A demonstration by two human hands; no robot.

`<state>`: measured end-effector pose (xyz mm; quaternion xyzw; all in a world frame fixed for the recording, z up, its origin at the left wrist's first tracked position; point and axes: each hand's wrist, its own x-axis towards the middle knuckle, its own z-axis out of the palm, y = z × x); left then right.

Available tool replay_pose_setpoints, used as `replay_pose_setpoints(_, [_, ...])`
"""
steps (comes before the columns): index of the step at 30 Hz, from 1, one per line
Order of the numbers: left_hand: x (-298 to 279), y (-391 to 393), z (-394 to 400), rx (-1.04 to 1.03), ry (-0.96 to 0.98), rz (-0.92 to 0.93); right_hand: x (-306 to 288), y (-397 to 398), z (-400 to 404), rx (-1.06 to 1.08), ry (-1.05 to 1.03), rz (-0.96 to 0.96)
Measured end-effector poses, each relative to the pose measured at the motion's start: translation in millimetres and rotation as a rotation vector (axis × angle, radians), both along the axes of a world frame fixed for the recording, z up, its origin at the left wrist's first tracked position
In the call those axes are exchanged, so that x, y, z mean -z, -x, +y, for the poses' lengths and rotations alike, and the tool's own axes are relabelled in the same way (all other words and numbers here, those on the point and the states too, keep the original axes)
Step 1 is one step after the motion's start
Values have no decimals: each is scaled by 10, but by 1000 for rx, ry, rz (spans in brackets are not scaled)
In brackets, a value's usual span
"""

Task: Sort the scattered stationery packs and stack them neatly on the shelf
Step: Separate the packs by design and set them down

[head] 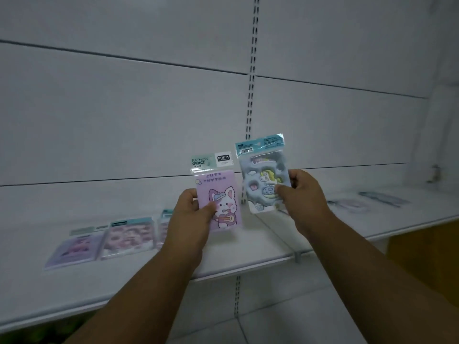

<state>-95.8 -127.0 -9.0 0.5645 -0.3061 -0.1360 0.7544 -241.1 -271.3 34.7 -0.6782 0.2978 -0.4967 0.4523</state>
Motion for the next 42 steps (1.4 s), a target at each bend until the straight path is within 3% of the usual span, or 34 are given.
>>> replay_pose_setpoints(4, [-33,510,-814,4,-54,17,-54,726,-691,49,-6,-7])
replay_pose_setpoints(8, [-103,847,-1617,-2,-225,29,-181,1286,-1252,-1,-5,-34])
replay_pose_setpoints(15, [-112,1106,-2513,29,-538,-14,-248,1590,-1793,-103,31,-1])
replay_pose_setpoints(19, [-31,1052,-2722,-103,-747,-152,-187,1529,-1966,-123,10,6])
replay_pose_setpoints(22, [-2,1032,-2761,-195,-918,-453,-169,1445,-2052,-132,-22,-6])
replay_pose_setpoints(26, [20,982,-2781,-220,-1092,-625,-177,1327,-2165,-129,-9,31])
replay_pose_setpoints(27, [27,958,-2791,-240,-1058,-664,-170,1303,-2200,-130,-2,33])
replay_pose_setpoints(29, [-22,933,-2826,-249,-807,-630,-144,1281,-2261,-141,-1,39])
replay_pose_setpoints(31, [-197,959,-2886,-109,-417,-310,-111,1291,-2332,-154,6,54])
replay_pose_setpoints(33, [-421,1022,-2984,98,-170,-15,-87,1340,-2417,-152,36,92])
replay_pose_setpoints(36, [-575,1126,-3264,236,-92,12,-112,1485,-2602,-128,60,163])
replay_pose_setpoints(42, [-553,1556,-4122,256,-153,-6,-190,2026,-3306,100,100,413])
